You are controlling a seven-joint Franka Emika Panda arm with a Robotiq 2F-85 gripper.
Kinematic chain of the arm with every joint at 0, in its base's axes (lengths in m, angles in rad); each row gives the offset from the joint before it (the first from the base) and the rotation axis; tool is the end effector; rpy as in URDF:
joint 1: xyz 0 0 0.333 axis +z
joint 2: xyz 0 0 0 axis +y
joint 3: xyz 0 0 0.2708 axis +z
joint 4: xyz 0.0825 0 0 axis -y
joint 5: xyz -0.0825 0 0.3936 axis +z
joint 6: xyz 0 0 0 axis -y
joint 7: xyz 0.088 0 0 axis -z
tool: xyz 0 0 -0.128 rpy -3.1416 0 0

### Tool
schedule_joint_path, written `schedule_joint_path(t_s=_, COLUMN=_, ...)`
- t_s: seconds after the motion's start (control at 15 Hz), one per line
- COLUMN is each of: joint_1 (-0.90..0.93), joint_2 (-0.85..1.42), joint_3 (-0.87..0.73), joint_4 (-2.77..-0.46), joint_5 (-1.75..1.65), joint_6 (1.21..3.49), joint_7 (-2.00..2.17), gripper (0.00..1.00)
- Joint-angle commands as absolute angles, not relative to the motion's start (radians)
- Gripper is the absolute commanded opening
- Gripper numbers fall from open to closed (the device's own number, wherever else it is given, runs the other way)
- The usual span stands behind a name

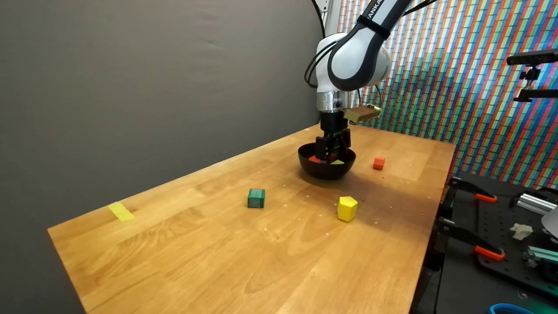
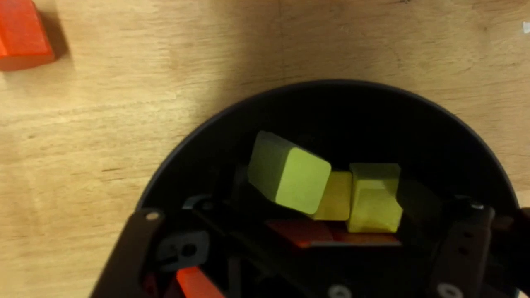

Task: Remove the blocks from the bowl and put them on the table

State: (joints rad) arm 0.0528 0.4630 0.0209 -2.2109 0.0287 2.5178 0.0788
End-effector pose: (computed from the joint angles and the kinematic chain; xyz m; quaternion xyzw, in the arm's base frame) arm 0.5114 0.0391 0.0842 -0.9968 0.0155 0.0787 0.0062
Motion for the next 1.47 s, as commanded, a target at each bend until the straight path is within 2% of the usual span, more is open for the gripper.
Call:
schedule_joint_path(t_s=0.0, joint_1=0.042, joint_2=0.497, joint_3=0.031, joint_4=-2.169, joint_5=0.04, joint_6=2.512, joint_7=0.056, gripper=0.68)
schedule_joint_path(t_s=0.07, joint_1=0.042, joint_2=0.499, joint_3=0.031, joint_4=-2.164, joint_5=0.039, joint_6=2.51, joint_7=0.056, gripper=0.58)
schedule_joint_path(t_s=0.27, joint_1=0.044, joint_2=0.487, joint_3=0.022, joint_4=-2.159, joint_5=0.031, joint_6=2.501, joint_7=0.067, gripper=0.4)
schedule_joint_path(t_s=0.33, joint_1=0.048, joint_2=0.477, joint_3=0.017, joint_4=-2.162, joint_5=0.024, joint_6=2.496, joint_7=0.073, gripper=0.3)
schedule_joint_path(t_s=0.47, joint_1=0.049, joint_2=0.451, joint_3=0.011, joint_4=-2.169, joint_5=0.017, joint_6=2.488, joint_7=0.079, gripper=0.15)
schedule_joint_path(t_s=1.0, joint_1=0.079, joint_2=0.275, joint_3=-0.003, joint_4=-2.197, joint_5=-0.038, joint_6=2.64, joint_7=0.117, gripper=0.16)
schedule_joint_path(t_s=1.4, joint_1=0.138, joint_2=0.424, joint_3=0.034, joint_4=-1.94, joint_5=-0.097, joint_6=2.66, joint_7=0.111, gripper=0.16)
